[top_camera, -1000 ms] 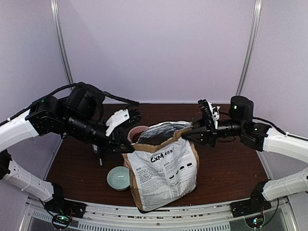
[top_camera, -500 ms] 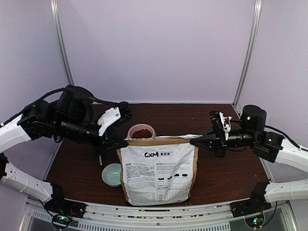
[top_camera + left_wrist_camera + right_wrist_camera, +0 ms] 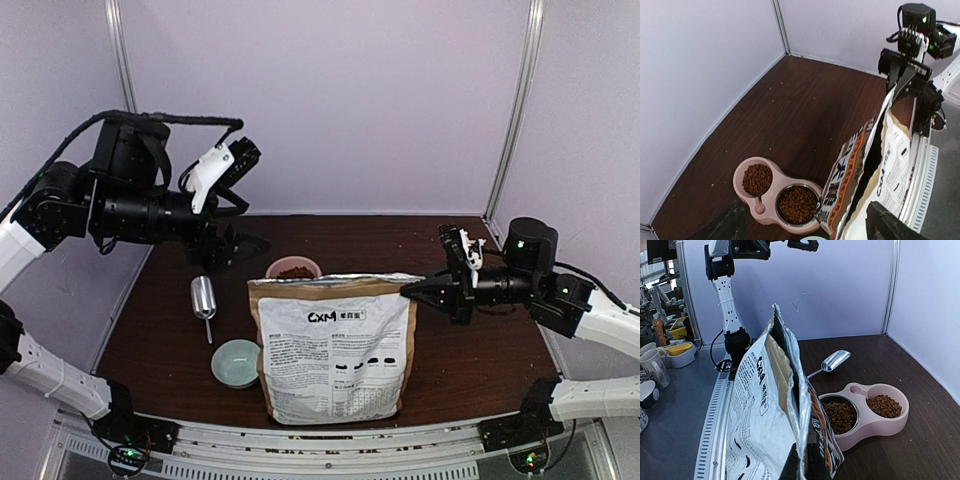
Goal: Serve the pet food
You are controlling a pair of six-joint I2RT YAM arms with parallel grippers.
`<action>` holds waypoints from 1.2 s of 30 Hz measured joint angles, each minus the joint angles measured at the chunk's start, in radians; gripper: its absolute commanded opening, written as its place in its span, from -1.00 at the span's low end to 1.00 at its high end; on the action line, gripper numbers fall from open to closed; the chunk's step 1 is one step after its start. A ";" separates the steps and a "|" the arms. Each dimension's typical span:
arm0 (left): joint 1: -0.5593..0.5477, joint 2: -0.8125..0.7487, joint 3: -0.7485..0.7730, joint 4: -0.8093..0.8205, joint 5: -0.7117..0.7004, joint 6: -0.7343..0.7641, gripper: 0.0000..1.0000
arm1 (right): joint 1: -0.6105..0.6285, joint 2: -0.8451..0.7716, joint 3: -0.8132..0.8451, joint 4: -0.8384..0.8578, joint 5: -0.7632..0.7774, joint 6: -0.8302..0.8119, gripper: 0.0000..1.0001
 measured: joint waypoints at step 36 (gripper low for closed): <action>-0.120 0.628 0.439 -0.071 0.191 -0.015 -1.00 | -0.003 -0.015 -0.018 0.070 -0.007 0.099 -0.67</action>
